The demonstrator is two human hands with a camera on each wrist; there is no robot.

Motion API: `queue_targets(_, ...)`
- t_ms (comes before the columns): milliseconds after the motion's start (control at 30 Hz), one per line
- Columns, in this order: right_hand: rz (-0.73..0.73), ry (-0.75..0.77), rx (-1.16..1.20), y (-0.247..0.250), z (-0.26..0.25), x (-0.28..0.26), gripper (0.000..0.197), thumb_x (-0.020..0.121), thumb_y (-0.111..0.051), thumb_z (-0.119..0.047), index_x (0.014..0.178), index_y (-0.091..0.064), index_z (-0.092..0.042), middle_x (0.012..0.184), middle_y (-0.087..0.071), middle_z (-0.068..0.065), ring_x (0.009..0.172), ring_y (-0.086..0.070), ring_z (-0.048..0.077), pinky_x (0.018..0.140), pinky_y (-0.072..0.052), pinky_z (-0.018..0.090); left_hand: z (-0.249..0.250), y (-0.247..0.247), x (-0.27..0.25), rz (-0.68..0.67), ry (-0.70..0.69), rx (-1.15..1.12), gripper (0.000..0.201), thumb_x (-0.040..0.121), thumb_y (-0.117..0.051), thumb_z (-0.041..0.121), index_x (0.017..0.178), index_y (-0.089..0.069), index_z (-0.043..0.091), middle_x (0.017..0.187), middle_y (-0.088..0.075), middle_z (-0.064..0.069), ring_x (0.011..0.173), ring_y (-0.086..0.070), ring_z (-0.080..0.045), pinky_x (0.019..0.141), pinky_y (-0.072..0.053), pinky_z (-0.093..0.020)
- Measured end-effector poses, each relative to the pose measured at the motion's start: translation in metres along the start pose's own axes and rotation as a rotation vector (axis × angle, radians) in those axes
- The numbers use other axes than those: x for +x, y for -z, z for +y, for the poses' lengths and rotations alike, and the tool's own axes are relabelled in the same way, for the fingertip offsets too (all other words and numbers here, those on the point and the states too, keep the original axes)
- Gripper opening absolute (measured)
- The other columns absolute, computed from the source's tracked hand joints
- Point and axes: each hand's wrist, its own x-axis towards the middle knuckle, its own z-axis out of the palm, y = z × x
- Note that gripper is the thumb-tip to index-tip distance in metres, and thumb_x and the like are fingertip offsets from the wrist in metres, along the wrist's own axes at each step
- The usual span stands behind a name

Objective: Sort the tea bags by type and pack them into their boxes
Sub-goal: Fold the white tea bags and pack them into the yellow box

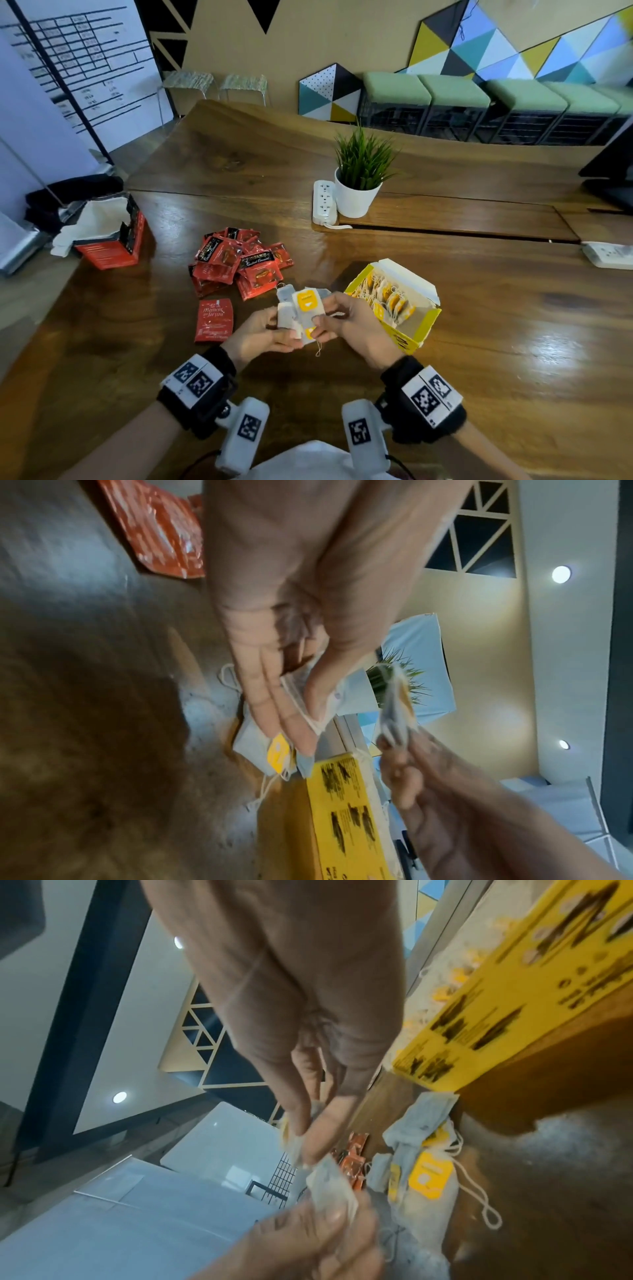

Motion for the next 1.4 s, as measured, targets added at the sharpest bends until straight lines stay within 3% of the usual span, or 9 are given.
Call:
queue_targets(133, 0.08, -0.028, -0.105, -0.009, 0.012, 0.012, 0.022, 0.082, -0.066, -0.001, 0.083, -0.054, -0.019, 0.089, -0.063, 0.007, 0.057, -0.063, 0.009, 0.053, -0.054, 0.021, -0.002, -0.008, 0.006, -0.003, -0.011, -0.139, 0.05, 0.084, -0.056, -0.012, 0.13, -0.044, 0.003, 0.118, -0.058, -0.016, 0.102, -0.063, -0.025, 0.078, -0.058, -0.029)
queue_targets(300, 0.159, -0.041, -0.078, -0.017, 0.018, 0.018, 0.022, 0.082, -0.066, -0.001, 0.087, -0.054, -0.019, 0.1, -0.067, 0.012, 0.084, -0.069, 0.025, 0.079, -0.057, 0.044, -0.004, -0.01, 0.01, -0.091, 0.029, -0.281, 0.044, 0.088, -0.05, -0.009, 0.13, -0.045, 0.003, 0.124, -0.058, -0.018, 0.109, -0.061, -0.026, 0.082, -0.057, -0.027)
queue_targets(467, 0.018, -0.017, -0.18, -0.023, 0.012, 0.017, 0.018, 0.087, -0.061, -0.005, 0.101, -0.053, -0.013, 0.107, -0.063, 0.014, 0.071, -0.068, 0.016, 0.064, -0.058, 0.024, 0.0, -0.009, 0.012, -0.047, -0.023, -0.364, 0.029, 0.091, -0.05, 0.004, 0.119, -0.055, 0.009, 0.117, -0.064, -0.012, 0.104, -0.063, -0.023, 0.087, -0.054, -0.037)
queue_targets(600, 0.021, 0.102, -0.478, -0.013, -0.001, 0.024, 0.015, 0.09, -0.053, -0.002, 0.102, -0.056, -0.01, 0.096, -0.059, 0.004, 0.064, -0.061, 0.011, 0.055, -0.053, 0.018, -0.002, -0.004, 0.013, 0.087, -0.029, -0.372, 0.036, 0.095, -0.041, -0.002, 0.131, -0.044, -0.001, 0.131, -0.052, -0.022, 0.106, -0.058, -0.028, 0.072, -0.058, -0.032)
queue_targets(767, -0.001, 0.213, -0.945, -0.004, -0.008, 0.051, 0.03, 0.084, -0.05, 0.007, 0.111, -0.052, -0.005, 0.115, -0.055, 0.014, 0.108, -0.054, 0.03, 0.09, -0.046, 0.037, -0.001, 0.005, 0.011, 0.16, -0.041, -0.354, 0.035, 0.096, -0.037, -0.002, 0.131, -0.043, 0.001, 0.124, -0.054, -0.017, 0.093, -0.06, -0.022, 0.073, -0.056, -0.034)
queue_targets(867, -0.165, 0.154, -1.325, -0.013, -0.003, 0.055, 0.044, 0.087, -0.048, 0.007, 0.129, -0.037, -0.004, 0.131, -0.045, 0.017, 0.124, -0.04, 0.032, 0.099, -0.041, 0.04, 0.001, 0.011, 0.009, 0.189, -0.033, -0.349, 0.033, 0.096, -0.04, 0.0, 0.128, -0.045, 0.006, 0.124, -0.054, -0.016, 0.105, -0.059, -0.028, 0.082, -0.051, -0.04)
queue_targets(967, -0.158, 0.14, -1.501, -0.019, 0.004, 0.054, 0.053, 0.085, -0.054, 0.002, 0.133, -0.033, -0.005, 0.135, -0.041, 0.017, 0.128, -0.036, 0.031, 0.102, -0.04, 0.04, 0.002, 0.017, 0.007, 0.214, -0.012, -0.328, 0.029, 0.095, -0.045, 0.006, 0.124, -0.05, 0.007, 0.125, -0.056, -0.017, 0.113, -0.056, -0.031, 0.083, -0.051, -0.038)
queue_targets(1267, -0.033, 0.132, -1.171, 0.001, 0.001, 0.042, 0.017, 0.088, -0.052, -0.012, 0.104, -0.054, -0.006, 0.11, -0.056, 0.012, 0.108, -0.049, 0.029, 0.083, -0.044, 0.039, 0.003, 0.007, 0.01, 0.165, -0.04, -0.347, 0.032, 0.095, -0.045, 0.007, 0.127, -0.05, 0.002, 0.123, -0.059, -0.017, 0.113, -0.057, -0.029, 0.095, -0.047, -0.041)
queue_targets(1400, 0.028, 0.1, -0.829, 0.016, -0.003, 0.028, 0.01, 0.085, -0.064, -0.016, 0.089, -0.055, -0.011, 0.095, -0.062, 0.01, 0.09, -0.055, 0.023, 0.071, -0.041, 0.03, 0.003, 0.0, 0.011, 0.097, -0.079, -0.308, 0.028, 0.095, -0.045, 0.008, 0.122, -0.052, 0.009, 0.113, -0.064, -0.01, 0.1, -0.063, -0.02, 0.082, -0.055, -0.032)
